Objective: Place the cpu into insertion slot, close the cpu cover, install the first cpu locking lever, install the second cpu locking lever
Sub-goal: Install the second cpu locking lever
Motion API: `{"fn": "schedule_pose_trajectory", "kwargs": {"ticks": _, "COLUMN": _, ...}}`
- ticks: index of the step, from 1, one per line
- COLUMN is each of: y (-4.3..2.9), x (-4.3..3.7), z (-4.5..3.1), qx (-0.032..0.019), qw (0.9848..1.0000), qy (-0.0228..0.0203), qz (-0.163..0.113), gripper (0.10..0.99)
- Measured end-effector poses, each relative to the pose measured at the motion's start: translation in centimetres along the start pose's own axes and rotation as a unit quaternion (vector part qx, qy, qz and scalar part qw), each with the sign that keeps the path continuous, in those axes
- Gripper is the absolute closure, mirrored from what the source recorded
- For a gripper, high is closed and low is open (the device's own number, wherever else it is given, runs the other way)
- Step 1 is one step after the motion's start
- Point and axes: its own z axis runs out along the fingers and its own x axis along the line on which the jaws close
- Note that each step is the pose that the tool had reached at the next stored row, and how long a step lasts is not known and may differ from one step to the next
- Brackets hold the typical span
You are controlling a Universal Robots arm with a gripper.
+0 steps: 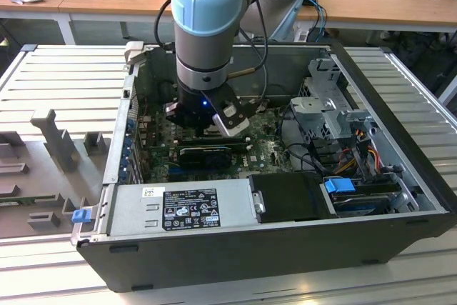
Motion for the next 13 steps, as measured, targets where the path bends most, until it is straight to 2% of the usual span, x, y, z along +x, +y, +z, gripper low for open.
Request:
{"fn": "schedule_pose_trajectory", "kwargs": {"ticks": 4, "y": -0.58, "x": 0.04, "z": 0.16, "qx": -0.0159, "qw": 0.9999, "qy": -0.0016, "qz": 0.001, "gripper": 0.98}}
{"fn": "schedule_pose_trajectory", "kwargs": {"ticks": 5, "y": -0.63, "x": 0.05, "z": 0.25, "qx": -0.0175, "qw": 0.9998, "qy": -0.0018, "qz": 0.001, "gripper": 0.98}}
{"fn": "schedule_pose_trajectory", "kwargs": {"ticks": 7, "y": -0.68, "x": 0.12, "z": 0.43, "qx": -0.025, "qw": 0.9997, "qy": -0.0023, "qz": 0.001, "gripper": 0.98}}
{"fn": "schedule_pose_trajectory", "kwargs": {"ticks": 11, "y": -0.78, "x": 0.3, "z": 0.88, "qx": -0.0335, "qw": 0.9994, "qy": -0.003, "qz": 0.001, "gripper": 0.98}}
{"fn": "schedule_pose_trajectory", "kwargs": {"ticks": 13, "y": -0.84, "x": 0.34, "z": 1.08, "qx": -0.0356, "qw": 0.9994, "qy": -0.0031, "qz": 0.001, "gripper": 0.98}}
